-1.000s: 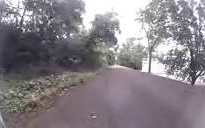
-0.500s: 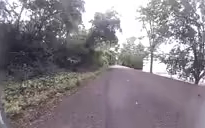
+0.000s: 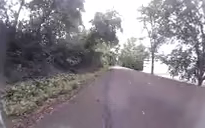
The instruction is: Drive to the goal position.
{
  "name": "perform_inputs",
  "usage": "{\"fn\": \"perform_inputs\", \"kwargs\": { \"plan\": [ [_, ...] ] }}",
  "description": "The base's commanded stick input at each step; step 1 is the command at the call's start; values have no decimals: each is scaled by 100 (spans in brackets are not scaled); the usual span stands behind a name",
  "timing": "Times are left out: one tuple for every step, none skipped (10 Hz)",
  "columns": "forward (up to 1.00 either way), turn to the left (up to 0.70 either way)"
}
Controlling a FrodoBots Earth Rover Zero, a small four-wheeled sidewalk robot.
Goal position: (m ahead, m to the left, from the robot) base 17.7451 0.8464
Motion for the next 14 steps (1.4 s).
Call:
{"fn": "perform_inputs", "kwargs": {
  "plan": [
    [70, 0],
    [70, 0],
    [70, 0],
    [70, 0],
    [70, 0],
    [70, 0],
    [70, 0],
    [70, 0],
    [70, 0],
    [70, 0],
    [70, 0],
    [70, 0],
    [70, 0],
    [70, 0]
  ]
}}
